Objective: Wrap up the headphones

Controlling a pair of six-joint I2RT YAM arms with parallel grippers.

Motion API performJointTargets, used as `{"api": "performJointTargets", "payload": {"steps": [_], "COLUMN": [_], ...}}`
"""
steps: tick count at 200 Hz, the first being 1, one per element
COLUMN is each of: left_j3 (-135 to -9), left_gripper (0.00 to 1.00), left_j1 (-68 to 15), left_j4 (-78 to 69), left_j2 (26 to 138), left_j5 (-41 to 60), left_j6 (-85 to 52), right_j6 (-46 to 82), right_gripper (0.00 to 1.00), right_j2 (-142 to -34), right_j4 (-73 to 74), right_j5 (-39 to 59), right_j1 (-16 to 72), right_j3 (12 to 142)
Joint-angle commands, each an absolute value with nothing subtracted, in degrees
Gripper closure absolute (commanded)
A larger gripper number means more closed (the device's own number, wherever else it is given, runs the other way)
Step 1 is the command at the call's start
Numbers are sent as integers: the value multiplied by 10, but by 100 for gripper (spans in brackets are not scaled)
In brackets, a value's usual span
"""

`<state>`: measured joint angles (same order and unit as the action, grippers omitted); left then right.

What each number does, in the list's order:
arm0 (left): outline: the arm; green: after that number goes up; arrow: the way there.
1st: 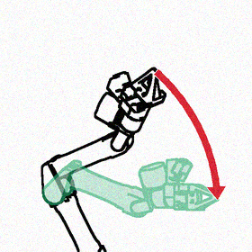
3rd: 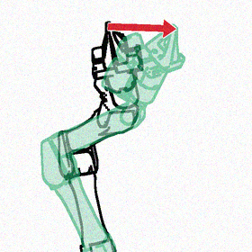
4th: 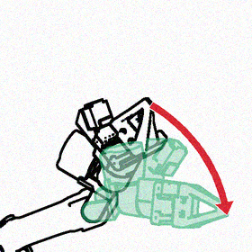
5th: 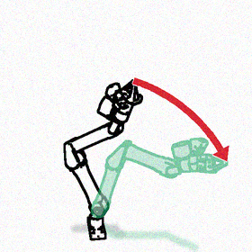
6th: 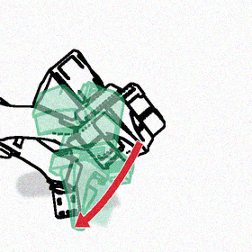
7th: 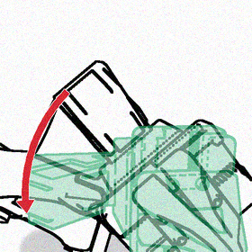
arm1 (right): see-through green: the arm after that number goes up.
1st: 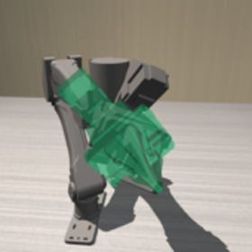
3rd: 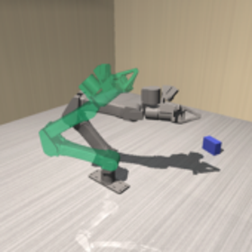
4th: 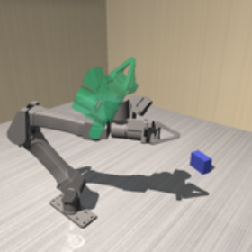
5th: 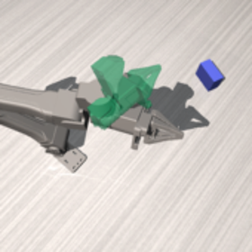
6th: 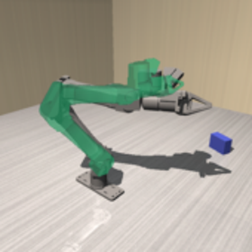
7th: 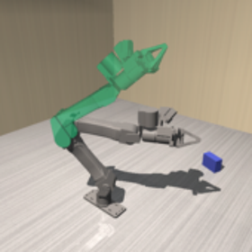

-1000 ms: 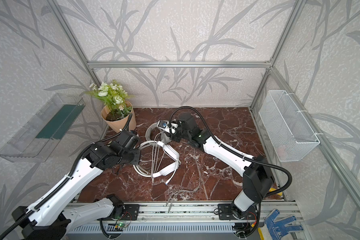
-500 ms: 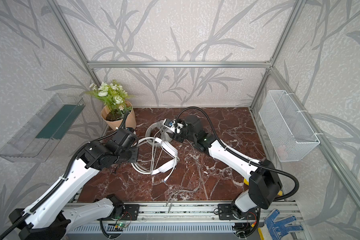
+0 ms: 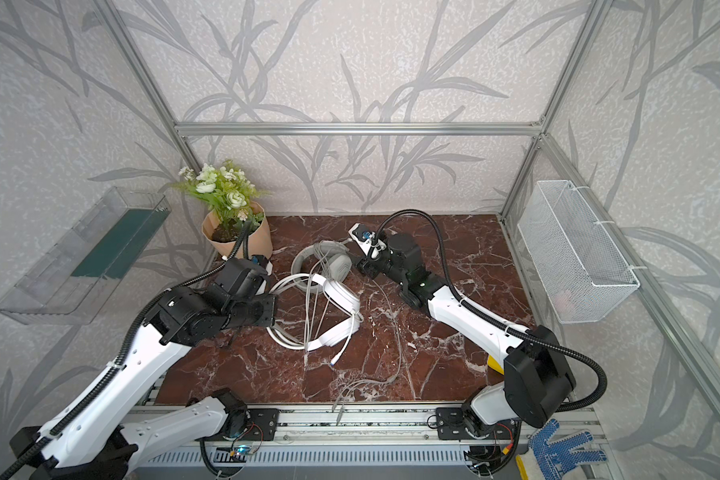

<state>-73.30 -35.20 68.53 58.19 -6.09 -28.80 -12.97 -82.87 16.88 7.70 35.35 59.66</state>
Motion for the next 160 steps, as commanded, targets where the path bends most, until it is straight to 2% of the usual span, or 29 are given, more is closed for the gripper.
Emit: {"api": "performJointTargets", "payload": {"steps": [1,42,53,105,134,160], "left_j3": [-762,-768,-771,-794,-808,-826], "left_gripper": [100,100,100,100,100,100], "left_j1": [-352,-353,-352,-353,-352,-351], "left_j4": [662,657,662,665,672,684], "left_j2": [573,569,572,577,581,587], "left_j5": [-27,-20,-17,-3,2,7], "left_j6": [-310,-319,-323,-347,-356,-365], "right_j6": [-54,-15,-3,65,85,81], "right_gripper": [23,11,0,1,1,1], "right_j2": [-811,-801,-800,-821,-844,-861], "right_j4": [230,249,271,354,451,461], "right_j5": [120,59,44,12,11,35], "right_j1": [335,334,334,333,329,326], "right_j3": [580,532,512,438,391,378]}}
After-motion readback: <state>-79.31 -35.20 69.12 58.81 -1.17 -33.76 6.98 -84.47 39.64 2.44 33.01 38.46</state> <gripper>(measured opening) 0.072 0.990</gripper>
